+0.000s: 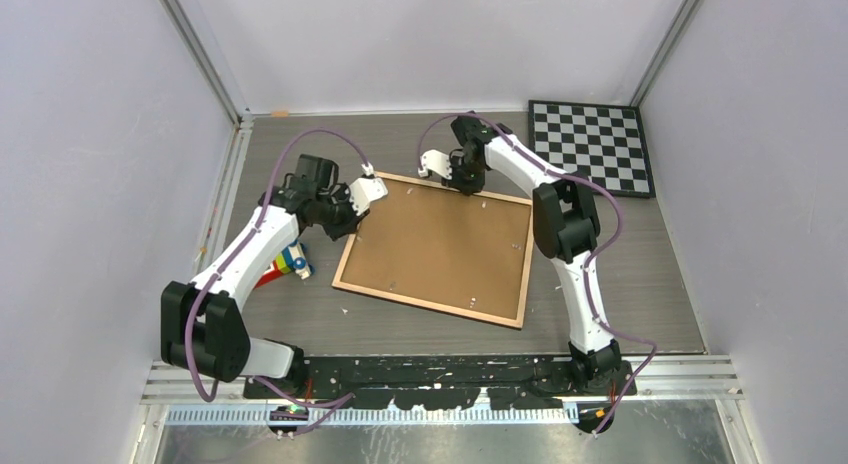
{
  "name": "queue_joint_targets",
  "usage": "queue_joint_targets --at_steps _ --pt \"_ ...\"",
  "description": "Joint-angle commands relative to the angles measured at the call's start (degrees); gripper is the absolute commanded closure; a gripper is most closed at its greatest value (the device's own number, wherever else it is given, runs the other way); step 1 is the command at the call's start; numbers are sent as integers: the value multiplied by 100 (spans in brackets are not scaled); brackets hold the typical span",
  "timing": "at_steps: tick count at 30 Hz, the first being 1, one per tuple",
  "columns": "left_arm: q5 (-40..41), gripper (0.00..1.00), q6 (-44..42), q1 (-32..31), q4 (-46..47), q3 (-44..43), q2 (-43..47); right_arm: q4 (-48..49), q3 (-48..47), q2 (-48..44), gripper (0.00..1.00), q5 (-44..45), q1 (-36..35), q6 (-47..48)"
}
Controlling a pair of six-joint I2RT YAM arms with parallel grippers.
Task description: Take the photo out of the frame
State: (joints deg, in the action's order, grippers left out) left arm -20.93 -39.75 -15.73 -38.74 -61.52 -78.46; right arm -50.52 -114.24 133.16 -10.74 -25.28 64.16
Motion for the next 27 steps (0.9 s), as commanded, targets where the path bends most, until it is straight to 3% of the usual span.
queue_joint_targets --at_steps 1,27 --pt "375 100 -638 -116 71 111 112 306 199 -297 96 -139 -29 -134" --pt "809 100 -886 -490 427 128 -469 308 360 -312 96 -112 -31 -307"
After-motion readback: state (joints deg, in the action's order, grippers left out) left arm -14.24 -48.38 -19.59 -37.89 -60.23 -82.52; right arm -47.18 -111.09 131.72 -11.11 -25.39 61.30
